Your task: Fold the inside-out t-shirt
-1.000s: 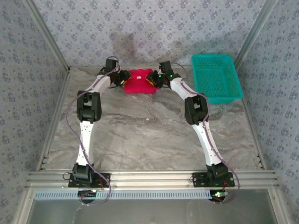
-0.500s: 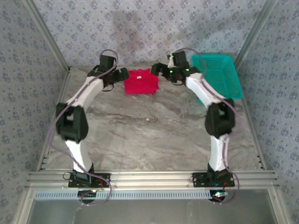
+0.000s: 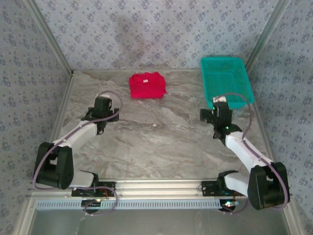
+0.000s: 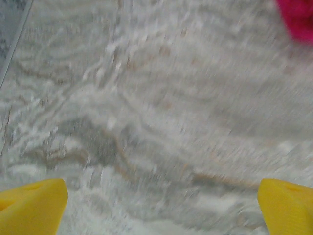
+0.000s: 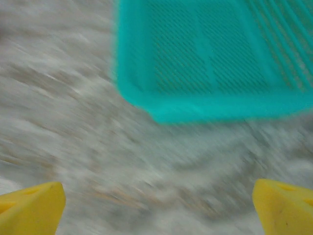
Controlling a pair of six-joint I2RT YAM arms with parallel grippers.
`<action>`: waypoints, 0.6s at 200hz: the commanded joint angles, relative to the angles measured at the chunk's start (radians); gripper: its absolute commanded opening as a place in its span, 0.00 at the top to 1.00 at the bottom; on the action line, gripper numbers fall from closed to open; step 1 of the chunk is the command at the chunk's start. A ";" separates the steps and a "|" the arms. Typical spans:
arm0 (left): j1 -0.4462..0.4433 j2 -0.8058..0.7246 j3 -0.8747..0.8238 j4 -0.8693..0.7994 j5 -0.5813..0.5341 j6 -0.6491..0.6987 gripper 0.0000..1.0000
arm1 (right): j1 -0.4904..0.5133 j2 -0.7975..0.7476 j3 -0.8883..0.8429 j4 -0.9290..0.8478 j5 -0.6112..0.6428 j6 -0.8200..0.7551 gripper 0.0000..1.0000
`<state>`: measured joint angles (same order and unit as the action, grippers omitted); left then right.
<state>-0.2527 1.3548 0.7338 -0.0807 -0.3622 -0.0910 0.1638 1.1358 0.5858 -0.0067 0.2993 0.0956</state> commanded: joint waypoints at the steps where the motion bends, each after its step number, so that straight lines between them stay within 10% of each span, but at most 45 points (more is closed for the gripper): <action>1: 0.022 -0.082 -0.091 0.248 -0.067 0.082 0.00 | -0.074 -0.032 -0.073 0.166 0.070 -0.072 0.00; 120: 0.187 0.077 -0.400 0.959 0.159 0.104 0.00 | -0.161 0.385 -0.211 0.854 -0.125 -0.107 0.00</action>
<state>-0.0856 1.3705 0.3523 0.6689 -0.2577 0.0044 0.0105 1.4303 0.3939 0.6147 0.2417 0.0132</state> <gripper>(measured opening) 0.996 0.998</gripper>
